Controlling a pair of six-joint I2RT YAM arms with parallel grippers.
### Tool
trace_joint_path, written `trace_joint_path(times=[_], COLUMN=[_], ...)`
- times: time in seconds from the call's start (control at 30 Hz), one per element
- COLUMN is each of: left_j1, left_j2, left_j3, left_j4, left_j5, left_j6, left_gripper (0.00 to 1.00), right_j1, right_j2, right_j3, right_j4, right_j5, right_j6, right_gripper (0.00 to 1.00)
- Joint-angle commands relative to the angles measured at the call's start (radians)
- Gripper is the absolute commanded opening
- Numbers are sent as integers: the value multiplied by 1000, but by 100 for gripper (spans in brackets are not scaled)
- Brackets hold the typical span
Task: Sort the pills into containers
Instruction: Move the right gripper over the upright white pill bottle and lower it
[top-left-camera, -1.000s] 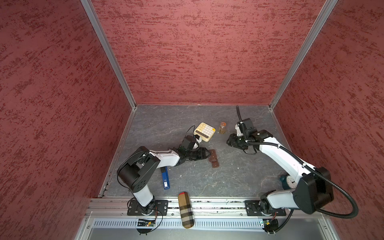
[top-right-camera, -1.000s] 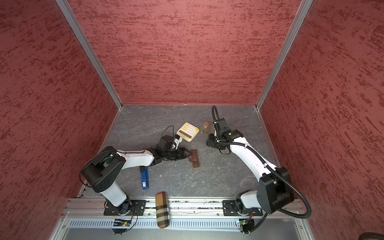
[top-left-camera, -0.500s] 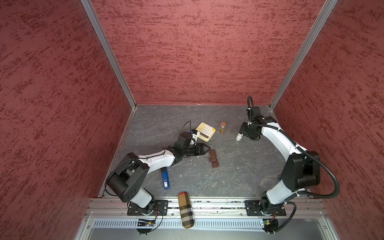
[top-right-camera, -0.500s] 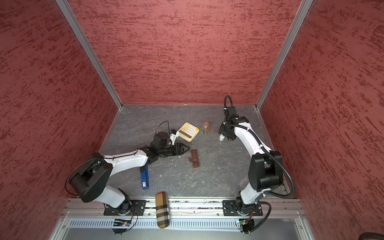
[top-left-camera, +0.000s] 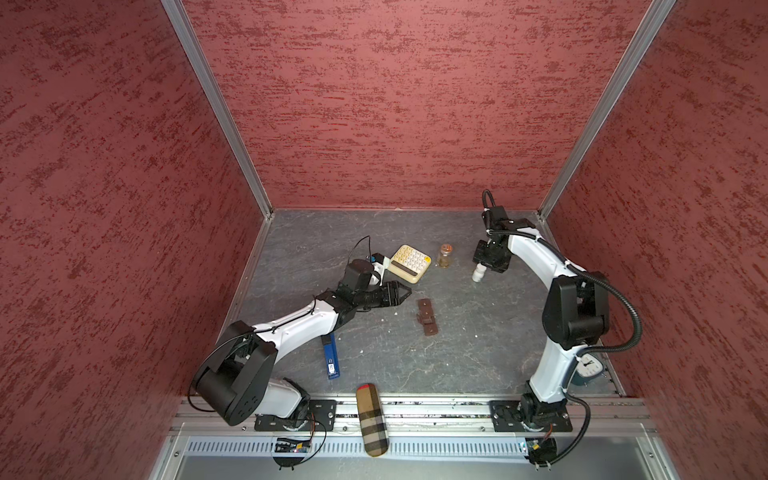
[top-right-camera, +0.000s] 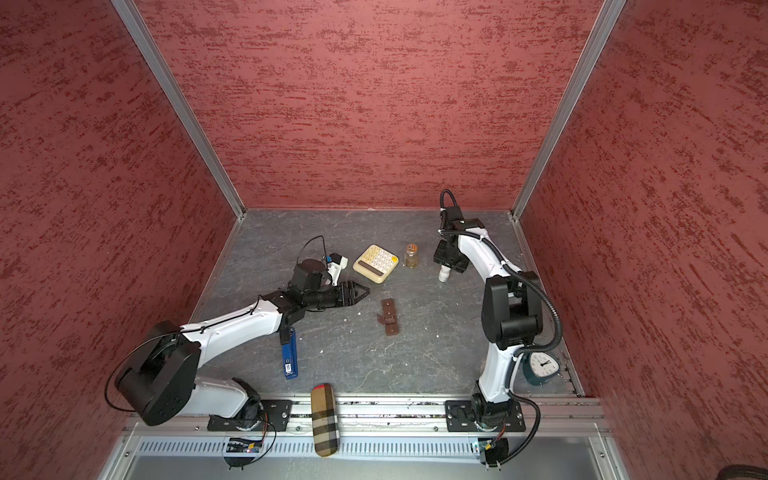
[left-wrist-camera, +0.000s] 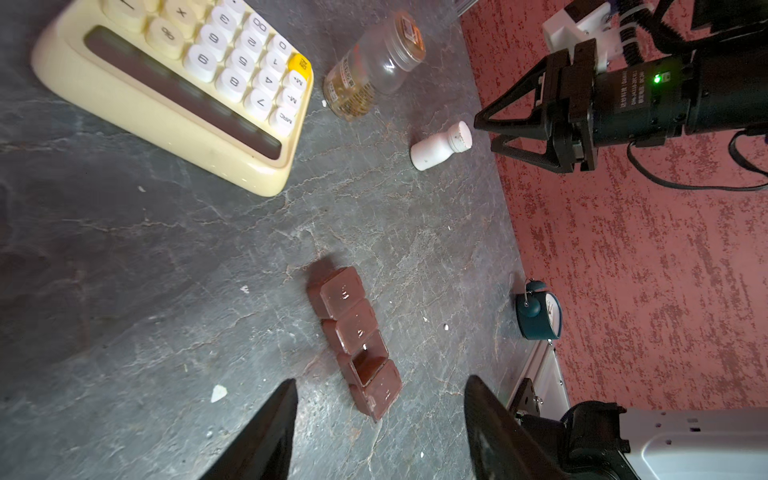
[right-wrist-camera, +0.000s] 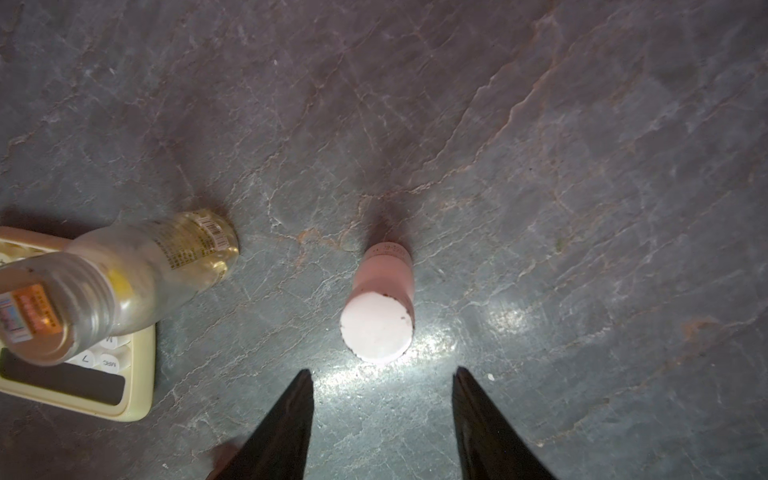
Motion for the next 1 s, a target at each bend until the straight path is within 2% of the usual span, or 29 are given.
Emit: trace_joint_path(times=[0.0, 0.4, 0.97], left_j1=[21, 78, 146], left_j2=[-25, -75, -64], left_j3=[28, 26, 26], left_j4=[-56, -111, -109], left_j5=[2, 14, 76], left_j6=[32, 45, 65], left_gripper=[65, 64, 63], right_j1=[-4, -4, -2], right_j2=[32, 153, 186], right_j3=[45, 181, 222], right_j4=[-42, -110, -167], right_j5=[34, 50, 30], right_j6=[-5, -13, 0], right_gripper=[55, 51, 44])
